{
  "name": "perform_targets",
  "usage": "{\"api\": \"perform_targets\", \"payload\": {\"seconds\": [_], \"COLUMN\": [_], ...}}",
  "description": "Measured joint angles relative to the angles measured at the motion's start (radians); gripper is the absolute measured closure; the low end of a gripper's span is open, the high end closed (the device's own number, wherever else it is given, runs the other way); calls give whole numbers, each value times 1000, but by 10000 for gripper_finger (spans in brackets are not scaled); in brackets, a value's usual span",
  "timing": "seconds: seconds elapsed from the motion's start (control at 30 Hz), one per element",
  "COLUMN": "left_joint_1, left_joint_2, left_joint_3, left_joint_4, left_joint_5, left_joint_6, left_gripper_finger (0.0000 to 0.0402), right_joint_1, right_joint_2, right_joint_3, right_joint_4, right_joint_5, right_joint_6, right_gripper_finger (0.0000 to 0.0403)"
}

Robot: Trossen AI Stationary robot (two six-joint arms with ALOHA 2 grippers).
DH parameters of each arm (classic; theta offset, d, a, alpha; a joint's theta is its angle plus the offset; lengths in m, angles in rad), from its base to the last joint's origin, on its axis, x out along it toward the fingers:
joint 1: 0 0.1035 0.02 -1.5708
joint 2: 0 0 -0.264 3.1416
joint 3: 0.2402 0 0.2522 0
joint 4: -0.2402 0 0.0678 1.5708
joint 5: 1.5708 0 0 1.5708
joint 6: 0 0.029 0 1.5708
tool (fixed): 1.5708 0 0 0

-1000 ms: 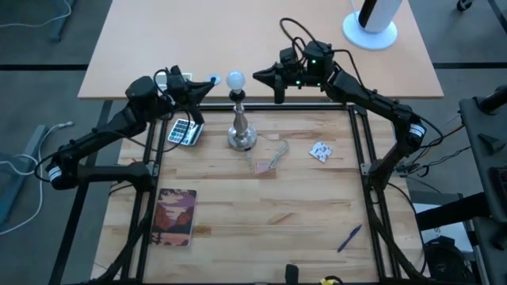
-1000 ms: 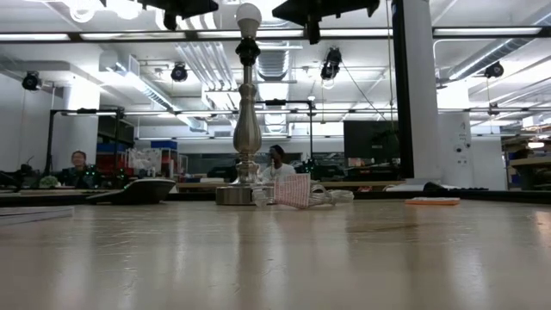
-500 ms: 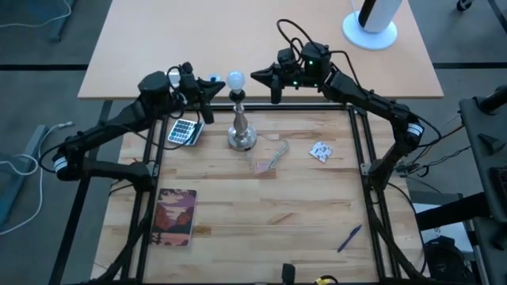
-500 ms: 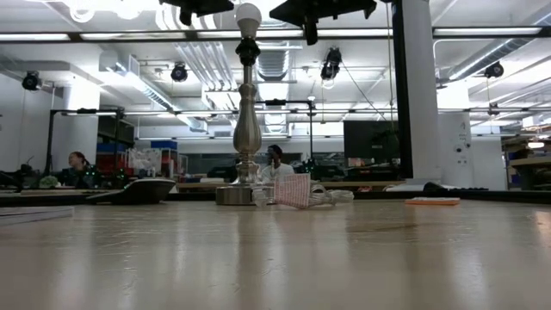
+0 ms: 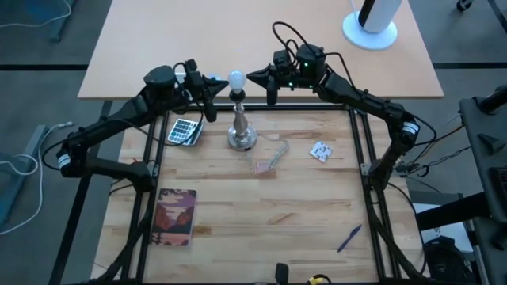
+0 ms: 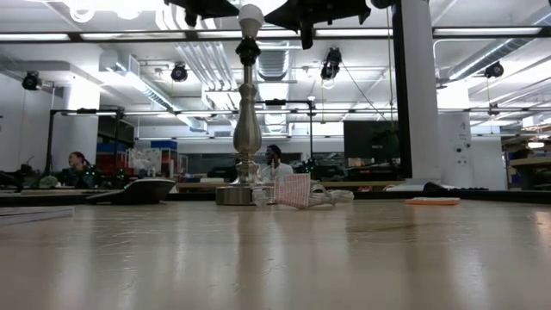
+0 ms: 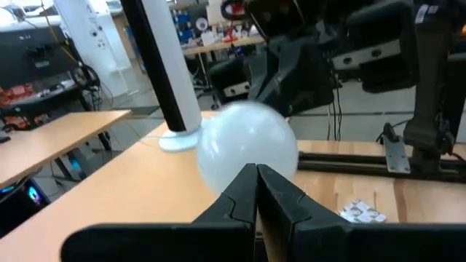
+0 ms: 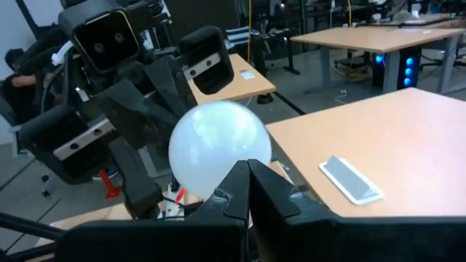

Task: Screw lightbulb
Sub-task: Insert the lightbulb into the lamp

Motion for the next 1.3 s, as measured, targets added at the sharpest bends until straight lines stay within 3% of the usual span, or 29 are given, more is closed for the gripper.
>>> {"api": "perform_targets", "payload": {"seconds": [0.37,1.03,1.17,1.3], "left_joint_1": [1,1,0,-5], "left_joint_2": [5,-16,-62,-82], "left_joint_3": [-4,-7,4,-5], "left_joint_4": [2,-19,-40,-42], "left_joint_5": [-3,-115,-110,-19], "left_joint_6": [-12,-27,-28,-57], "left_gripper_finger": [401,401,401,401], "right_joint_1": [15,29,27,26], "right_joint_2": [1,-10,-32,-35], "right_joint_3": [0,0,0,0], "right_joint_4": [1,-14,-38,-49], "right_joint_5": [2,-5,39,80], "right_joint_6": [-9,-16,-26,-55], "right_gripper_finger": [403,403,403,403]}}
